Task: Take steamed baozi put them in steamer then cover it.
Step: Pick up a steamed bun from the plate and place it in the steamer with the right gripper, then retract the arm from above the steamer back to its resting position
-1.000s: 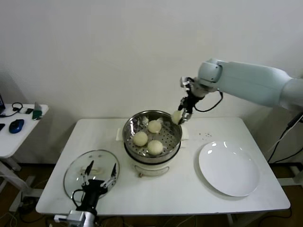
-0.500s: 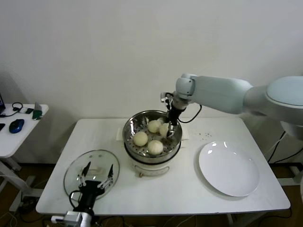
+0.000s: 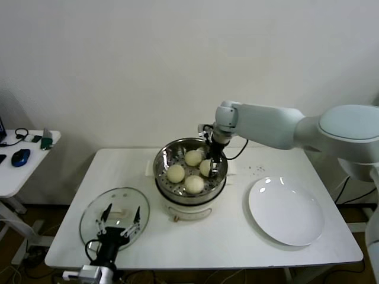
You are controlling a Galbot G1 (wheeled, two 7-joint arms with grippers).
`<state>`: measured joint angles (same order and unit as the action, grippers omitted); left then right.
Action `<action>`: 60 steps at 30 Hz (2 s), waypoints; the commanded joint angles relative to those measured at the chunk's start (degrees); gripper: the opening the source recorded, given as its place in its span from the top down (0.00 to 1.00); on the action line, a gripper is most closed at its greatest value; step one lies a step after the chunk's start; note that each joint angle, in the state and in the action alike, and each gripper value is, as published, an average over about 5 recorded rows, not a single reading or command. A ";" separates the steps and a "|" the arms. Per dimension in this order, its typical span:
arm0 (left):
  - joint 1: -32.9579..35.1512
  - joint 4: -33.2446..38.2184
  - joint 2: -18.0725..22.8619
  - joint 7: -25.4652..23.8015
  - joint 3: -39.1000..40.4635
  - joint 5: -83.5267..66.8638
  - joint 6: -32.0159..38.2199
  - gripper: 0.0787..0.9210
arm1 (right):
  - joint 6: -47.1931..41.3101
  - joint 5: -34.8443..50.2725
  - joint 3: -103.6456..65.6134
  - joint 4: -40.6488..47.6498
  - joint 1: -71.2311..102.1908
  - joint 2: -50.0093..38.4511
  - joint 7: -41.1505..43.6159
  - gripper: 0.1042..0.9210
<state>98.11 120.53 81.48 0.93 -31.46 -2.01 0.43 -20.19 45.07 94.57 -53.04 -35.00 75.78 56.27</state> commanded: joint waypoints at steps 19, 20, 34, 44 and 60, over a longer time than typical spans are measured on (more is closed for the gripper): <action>-1.79 -1.21 -0.43 0.18 -0.29 4.55 0.88 0.12 | 9.84 -1.91 -19.95 -19.01 -1.88 -25.49 -14.82 0.12; -1.99 -1.23 -0.43 0.19 -0.24 4.76 0.83 0.12 | 11.32 -1.78 -22.05 -19.97 -0.15 -27.17 -17.36 0.12; -3.07 -1.20 0.17 0.44 -0.53 10.87 0.54 0.12 | 26.30 -3.67 -63.24 -30.25 38.56 -41.86 -40.63 0.12; -3.15 0.48 -0.92 0.61 -1.85 22.32 -1.63 0.12 | 26.31 -4.35 -96.93 -38.49 71.92 -39.49 -49.54 0.12; -3.01 -3.34 -7.07 -2.13 -3.27 81.13 -10.64 0.12 | 24.91 -19.26 -132.02 -46.41 109.10 -18.20 -46.74 0.12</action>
<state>95.11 119.91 77.24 0.31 -34.55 44.29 -6.05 3.98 33.25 -15.27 -94.77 50.62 47.69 10.84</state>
